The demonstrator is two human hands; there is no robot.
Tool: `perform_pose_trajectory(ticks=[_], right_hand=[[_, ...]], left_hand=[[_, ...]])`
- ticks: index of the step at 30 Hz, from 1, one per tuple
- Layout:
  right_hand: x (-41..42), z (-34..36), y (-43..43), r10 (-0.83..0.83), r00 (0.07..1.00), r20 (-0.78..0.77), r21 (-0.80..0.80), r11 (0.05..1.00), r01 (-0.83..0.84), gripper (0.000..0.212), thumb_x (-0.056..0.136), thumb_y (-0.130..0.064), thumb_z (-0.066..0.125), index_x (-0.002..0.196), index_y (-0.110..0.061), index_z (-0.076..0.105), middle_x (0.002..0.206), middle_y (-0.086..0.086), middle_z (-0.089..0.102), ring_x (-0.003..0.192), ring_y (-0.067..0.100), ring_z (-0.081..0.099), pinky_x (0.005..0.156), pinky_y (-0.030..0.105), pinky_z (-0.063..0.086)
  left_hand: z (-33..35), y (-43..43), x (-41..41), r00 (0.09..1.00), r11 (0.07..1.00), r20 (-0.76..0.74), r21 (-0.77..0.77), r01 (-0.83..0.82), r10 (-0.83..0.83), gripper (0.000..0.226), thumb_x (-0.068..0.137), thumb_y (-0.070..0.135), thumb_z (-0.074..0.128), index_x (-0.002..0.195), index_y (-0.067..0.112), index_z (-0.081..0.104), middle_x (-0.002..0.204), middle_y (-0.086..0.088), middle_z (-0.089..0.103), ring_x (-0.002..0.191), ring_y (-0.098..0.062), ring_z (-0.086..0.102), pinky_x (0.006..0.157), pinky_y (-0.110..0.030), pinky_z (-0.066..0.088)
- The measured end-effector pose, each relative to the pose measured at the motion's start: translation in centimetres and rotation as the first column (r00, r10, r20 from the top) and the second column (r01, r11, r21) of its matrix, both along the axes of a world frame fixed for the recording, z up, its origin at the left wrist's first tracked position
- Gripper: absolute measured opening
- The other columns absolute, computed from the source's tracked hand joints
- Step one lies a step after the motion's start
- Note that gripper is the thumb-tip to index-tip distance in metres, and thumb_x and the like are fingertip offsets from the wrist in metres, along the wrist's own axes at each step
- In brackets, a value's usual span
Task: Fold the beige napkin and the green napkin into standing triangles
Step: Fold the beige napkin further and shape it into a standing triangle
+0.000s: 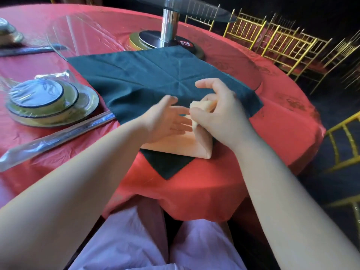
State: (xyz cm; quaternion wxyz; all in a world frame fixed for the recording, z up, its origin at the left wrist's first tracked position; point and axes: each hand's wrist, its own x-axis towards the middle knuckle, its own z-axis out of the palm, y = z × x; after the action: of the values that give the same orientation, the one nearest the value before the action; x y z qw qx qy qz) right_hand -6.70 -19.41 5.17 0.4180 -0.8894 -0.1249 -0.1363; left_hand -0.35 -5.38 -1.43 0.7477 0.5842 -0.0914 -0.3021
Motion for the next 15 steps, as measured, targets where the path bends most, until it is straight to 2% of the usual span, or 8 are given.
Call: perform_pose_trajectory(ticks=[2,4,5,7,9,11,13,15], right_hand=[[0.0,-0.9,1.7,-0.05,0.996,0.074,-0.068,0.996,0.055,0.048,0.072,-0.012,0.064,0.118,-0.019,0.05,0.062,-0.009,0.057,0.064,0.0,0.055,0.069,0.014,0.044],[-0.1,-2.1,3.4,-0.066,0.985,0.161,-0.157,0.983,0.091,0.05,0.072,-0.016,0.062,0.12,-0.021,0.048,0.067,-0.009,0.062,0.076,0.012,0.062,0.081,0.03,0.046],[-0.2,-2.8,4.2,-0.06,0.976,0.207,-0.223,0.969,0.107,0.05,0.074,-0.018,0.06,0.122,-0.021,0.046,0.073,-0.006,0.066,0.08,0.019,0.063,0.081,0.032,0.043],[-0.4,-4.5,5.9,-0.025,0.953,0.303,-0.337,0.932,0.132,0.049,0.078,-0.019,0.059,0.125,-0.019,0.044,0.082,0.001,0.069,0.078,0.026,0.064,0.069,0.033,0.039],[-0.5,-6.4,7.3,0.017,0.927,0.376,-0.414,0.898,0.151,0.051,0.076,-0.018,0.067,0.122,-0.012,0.046,0.073,0.007,0.068,0.061,0.031,0.063,0.047,0.031,0.037],[-0.6,-8.1,8.3,-0.002,0.907,0.421,-0.444,0.872,0.208,0.065,0.065,-0.021,0.079,0.118,-0.01,0.043,0.065,0.005,0.066,0.049,0.029,0.061,0.037,0.026,0.036],[-0.5,-9.5,8.3,0.005,0.894,0.448,-0.447,0.868,0.218,0.071,0.061,-0.028,0.084,0.114,-0.011,0.041,0.066,0.003,0.065,0.053,0.026,0.061,0.04,0.026,0.039],[-0.8,-10.0,7.8,0.046,0.902,0.43,-0.403,0.904,0.146,0.064,0.066,-0.039,0.079,0.11,-0.01,0.043,0.072,0.005,0.065,0.063,0.028,0.062,0.05,0.03,0.044]], left_hand=[[0.2,1.7,0.4,0.999,0.994,-0.038,-0.109,-0.007,0.003,0.065,0.091,0.046,0.015,0.127,0.005,0.052,0.117,-0.015,0.062,0.103,-0.026,0.059,0.092,-0.037,0.044],[0.6,3.3,0.5,1.0,0.991,-0.028,-0.135,-0.015,0.011,0.065,0.092,0.049,0.018,0.122,0.004,0.055,0.105,-0.01,0.068,0.094,-0.021,0.064,0.082,-0.034,0.047],[1.1,3.8,0.2,1.0,0.995,-0.005,-0.104,0.001,-0.001,0.062,0.091,0.049,0.021,0.115,0.006,0.059,0.097,-0.007,0.071,0.088,-0.019,0.065,0.078,-0.032,0.048],[1.7,4.7,-0.3,1.0,1.0,0.026,-0.009,0.002,-0.002,0.054,0.091,0.048,0.028,0.104,0.006,0.06,0.094,-0.005,0.069,0.081,-0.018,0.063,0.073,-0.027,0.051],[2.0,5.2,-0.9,0.999,0.993,0.017,0.105,-0.051,0.049,0.045,0.094,0.041,0.033,0.109,0.005,0.056,0.104,-0.012,0.062,0.077,-0.022,0.059,0.061,-0.024,0.052],[1.9,5.5,-1.4,0.996,0.982,-0.005,0.167,-0.084,0.086,0.04,0.096,0.035,0.037,0.114,0.005,0.054,0.11,-0.016,0.061,0.073,-0.022,0.063,0.051,-0.024,0.053],[1.5,5.7,-1.7,0.994,0.979,0.016,0.172,-0.112,0.111,0.036,0.096,0.032,0.04,0.114,0.007,0.057,0.118,-0.016,0.061,0.083,-0.022,0.064,0.06,-0.026,0.055],[0.9,6.0,-2.2,0.978,0.965,0.117,0.176,-0.194,0.175,0.029,0.095,0.029,0.044,0.11,0.01,0.06,0.121,-0.014,0.062,0.099,-0.024,0.062,0.084,-0.03,0.051]])
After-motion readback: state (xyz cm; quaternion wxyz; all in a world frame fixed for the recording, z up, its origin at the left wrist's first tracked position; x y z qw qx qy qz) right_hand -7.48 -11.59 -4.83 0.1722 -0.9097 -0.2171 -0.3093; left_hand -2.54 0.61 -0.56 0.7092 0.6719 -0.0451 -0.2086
